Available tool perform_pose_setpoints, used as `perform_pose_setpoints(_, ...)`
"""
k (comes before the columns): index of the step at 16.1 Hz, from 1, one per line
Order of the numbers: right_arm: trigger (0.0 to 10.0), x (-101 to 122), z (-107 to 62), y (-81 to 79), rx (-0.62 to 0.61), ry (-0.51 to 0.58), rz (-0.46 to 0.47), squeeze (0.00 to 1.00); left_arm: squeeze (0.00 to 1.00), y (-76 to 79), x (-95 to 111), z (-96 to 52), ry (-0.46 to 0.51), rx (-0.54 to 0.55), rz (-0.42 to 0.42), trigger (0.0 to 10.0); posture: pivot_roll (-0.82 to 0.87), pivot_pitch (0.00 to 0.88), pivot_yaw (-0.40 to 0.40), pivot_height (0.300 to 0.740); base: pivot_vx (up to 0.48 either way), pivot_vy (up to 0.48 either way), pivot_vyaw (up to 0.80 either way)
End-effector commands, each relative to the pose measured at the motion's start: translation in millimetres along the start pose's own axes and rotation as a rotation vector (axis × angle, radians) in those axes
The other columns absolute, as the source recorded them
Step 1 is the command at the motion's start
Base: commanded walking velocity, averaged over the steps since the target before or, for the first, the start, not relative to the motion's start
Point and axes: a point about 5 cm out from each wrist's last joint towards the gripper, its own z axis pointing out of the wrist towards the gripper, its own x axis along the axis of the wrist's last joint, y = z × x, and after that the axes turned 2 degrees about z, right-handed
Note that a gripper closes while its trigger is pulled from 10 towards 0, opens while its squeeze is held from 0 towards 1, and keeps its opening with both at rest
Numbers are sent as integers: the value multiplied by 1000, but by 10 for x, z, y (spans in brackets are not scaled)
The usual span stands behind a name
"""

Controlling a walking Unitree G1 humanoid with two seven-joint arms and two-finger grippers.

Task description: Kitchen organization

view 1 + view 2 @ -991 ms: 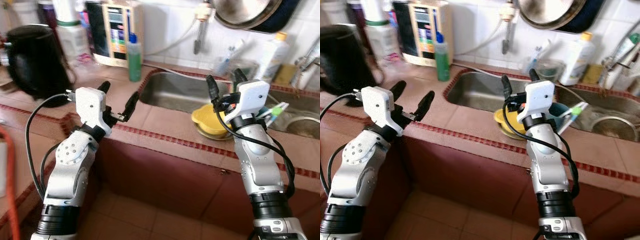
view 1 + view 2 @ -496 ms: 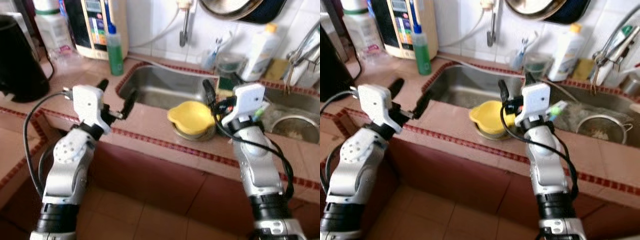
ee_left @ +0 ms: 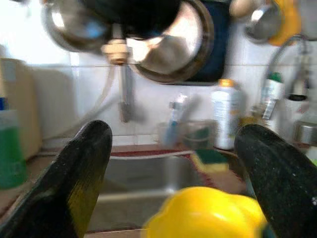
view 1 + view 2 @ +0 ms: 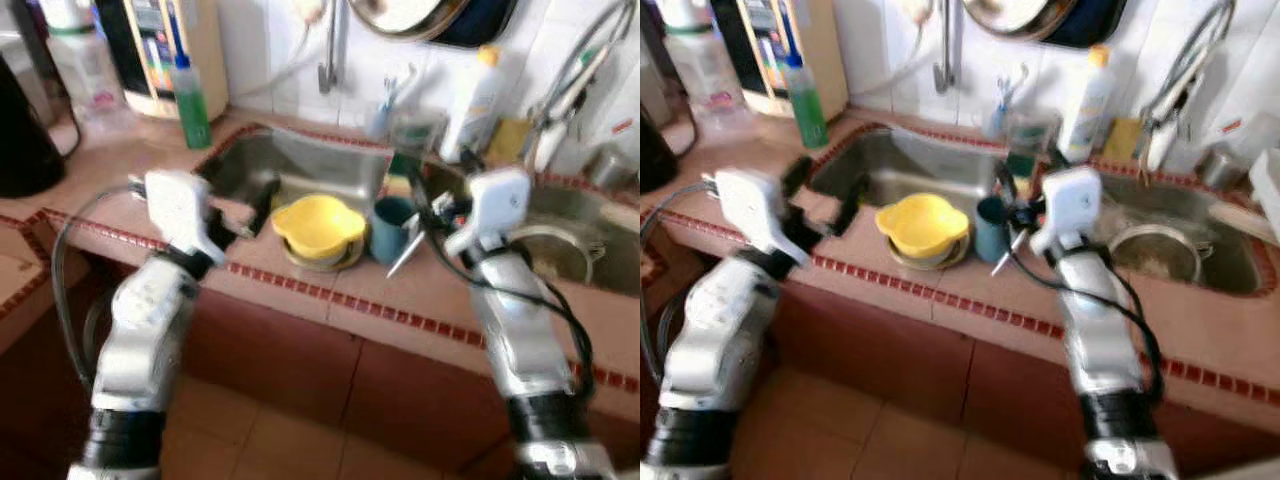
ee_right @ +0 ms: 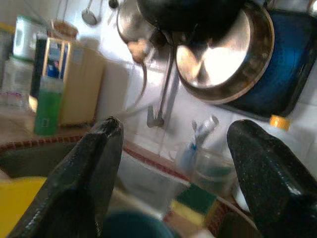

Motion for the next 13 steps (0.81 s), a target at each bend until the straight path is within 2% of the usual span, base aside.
perform_pose_setpoints(1, 10000, 58, -20, 37, 9, 15, -13, 0, 0, 67, 47, -22, 15, -60, 44, 10000, -55, 0, -15, 740, 0, 0, 0)
perform_pose_setpoints(4, 10000, 19, -133, 147, 3, -16, -42, 0, 0, 186, -1, -55, -4, -118, 80, 10000, -63, 0, -14, 740, 0, 0, 0)
perform_pose_setpoints(7, 10000, -15, -311, 345, -32, -52, -74, 0, 0, 386, -28, -50, -5, -199, 97, 10000, -88, 0, 5, 740, 0, 0, 0)
perform_pose_setpoints(9, 10000, -20, -333, 372, -43, -59, -76, 0, 0, 424, -34, -53, -5, -221, 108, 10000, -90, 0, 7, 740, 0, 0, 0)
perform_pose_setpoints(10, 10000, -43, -379, 439, -64, -74, -79, 0, 0, 517, -62, -61, -16, -267, 120, 10000, -102, 0, 19, 740, 0, 0, 0)
perform_pose_setpoints(13, 10000, -75, -416, 559, -91, -92, -66, 0, 0, 656, -110, -70, -30, -330, 140, 10000, -109, 0, 26, 740, 0, 0, 0)
